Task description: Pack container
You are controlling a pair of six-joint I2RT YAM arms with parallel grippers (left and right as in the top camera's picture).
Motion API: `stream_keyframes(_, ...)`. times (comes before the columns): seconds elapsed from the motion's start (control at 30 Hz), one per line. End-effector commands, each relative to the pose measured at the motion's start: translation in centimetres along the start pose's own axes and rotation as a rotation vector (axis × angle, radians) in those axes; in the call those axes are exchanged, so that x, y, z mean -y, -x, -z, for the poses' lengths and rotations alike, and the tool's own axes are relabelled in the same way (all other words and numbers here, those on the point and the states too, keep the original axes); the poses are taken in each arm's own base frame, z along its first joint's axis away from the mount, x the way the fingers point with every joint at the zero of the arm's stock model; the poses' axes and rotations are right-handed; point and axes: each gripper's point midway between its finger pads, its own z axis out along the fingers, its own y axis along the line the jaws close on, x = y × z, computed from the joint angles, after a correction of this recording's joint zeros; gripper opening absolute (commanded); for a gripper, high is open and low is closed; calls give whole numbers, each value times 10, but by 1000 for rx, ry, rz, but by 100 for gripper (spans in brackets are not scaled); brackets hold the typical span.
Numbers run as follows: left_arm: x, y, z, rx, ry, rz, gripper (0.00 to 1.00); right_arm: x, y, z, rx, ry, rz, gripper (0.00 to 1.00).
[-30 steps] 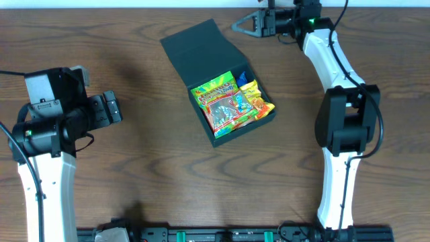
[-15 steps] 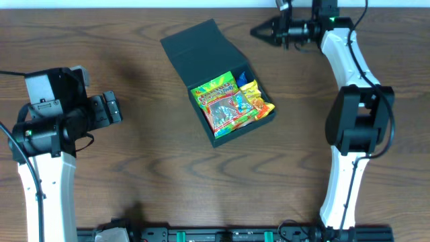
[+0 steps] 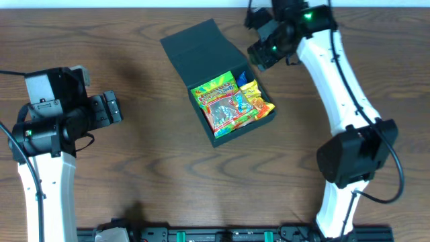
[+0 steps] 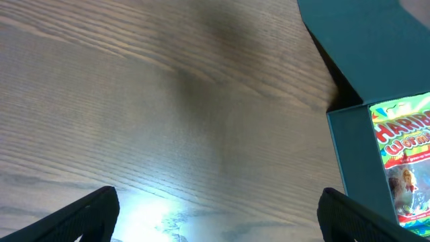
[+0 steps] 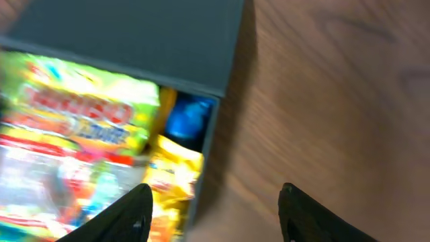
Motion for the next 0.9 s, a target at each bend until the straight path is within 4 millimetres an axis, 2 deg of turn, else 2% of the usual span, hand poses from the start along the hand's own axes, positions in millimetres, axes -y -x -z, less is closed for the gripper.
stream_keyframes(0.0,0,1,4,10,-3,-10,95,28,-19,-17,-113,-138,120,59)
stream_keyframes(0.07,0,1,4,10,-3,-10,95,27,-21,-29,-123,-114,135,58)
stream_keyframes(0.27,0,1,4,10,-3,-10,95,-1,-36,-61,-173,57,148,58)
stream_keyframes(0.47,0,1,4,10,-3,-10,95,-14,-45,-90,-163,118,96,56)
stream_keyframes(0.63,0,1,4,10,-3,-10,95,-19,-54,-105,-166,132,79,53)
stream_keyframes(0.73,0,1,4,11,-3,-10,95,-21,-54,-109,-163,134,50,42)
stream_keyframes(0.87,0,1,4,10,-3,-10,95,-23,-54,-109,-167,132,7,11)
